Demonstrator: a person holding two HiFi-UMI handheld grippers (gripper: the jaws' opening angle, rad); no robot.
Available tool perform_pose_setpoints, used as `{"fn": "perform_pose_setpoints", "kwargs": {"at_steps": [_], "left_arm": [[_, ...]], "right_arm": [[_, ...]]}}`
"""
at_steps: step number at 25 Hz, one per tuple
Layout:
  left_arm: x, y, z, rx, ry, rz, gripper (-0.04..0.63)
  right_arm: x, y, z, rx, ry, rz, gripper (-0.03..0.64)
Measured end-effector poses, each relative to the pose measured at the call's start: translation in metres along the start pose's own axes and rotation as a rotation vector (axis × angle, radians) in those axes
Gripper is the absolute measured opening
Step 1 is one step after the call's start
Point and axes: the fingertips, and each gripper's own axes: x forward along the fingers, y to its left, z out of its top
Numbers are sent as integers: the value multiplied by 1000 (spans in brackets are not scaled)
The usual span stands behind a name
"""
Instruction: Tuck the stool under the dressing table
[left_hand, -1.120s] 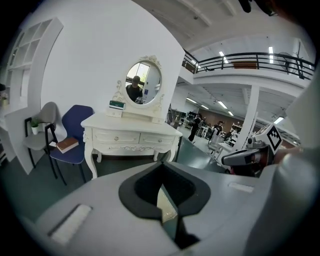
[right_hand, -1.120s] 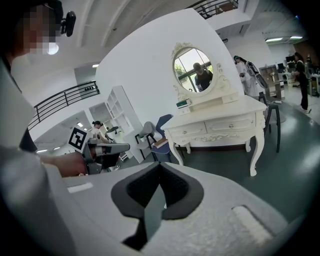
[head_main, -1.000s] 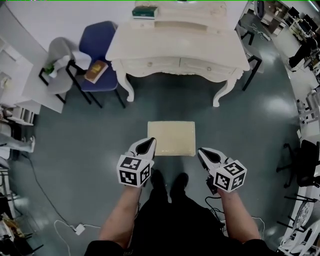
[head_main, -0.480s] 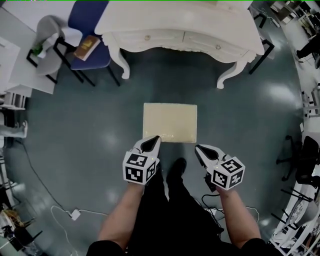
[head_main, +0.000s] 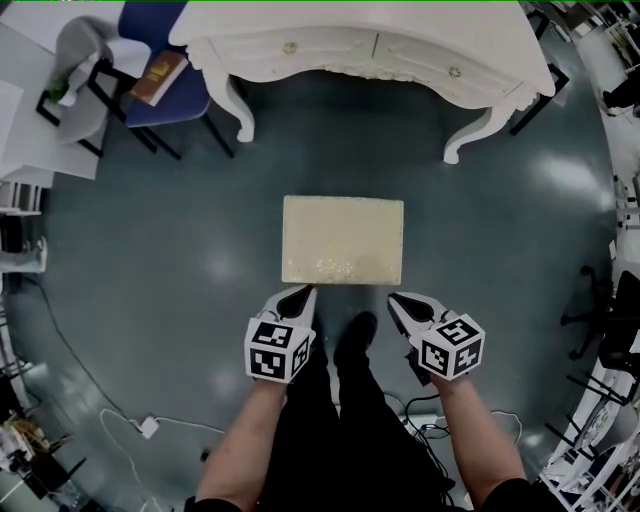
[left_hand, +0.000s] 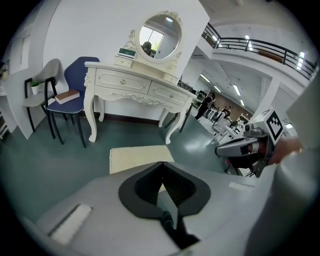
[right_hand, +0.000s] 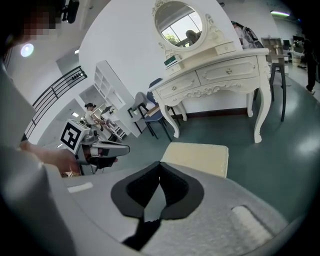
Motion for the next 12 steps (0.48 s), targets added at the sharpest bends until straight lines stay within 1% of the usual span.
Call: {"fn": "perform_pose_setpoints", "kwargs": {"at_steps": [4,7,10,11,12], "left_arm": [[16,11,-20,4,34,-8,20],[32,22,-30,-1,43,-10,20],[51,38,-39,-28,40,-6,20],[57,43,-43,-42,37,-5,20],[64,48,-47,-56,35,-3,20]], "right_arm": [[25,-15,-21,9,30,-17,8],[41,-27,-33,13,46,-29,8],[57,-42,-44,18,64,-38,9],[63,-47,-48,20,74,-39,16],[68,-53,-53,23,85,-41,38]]}}
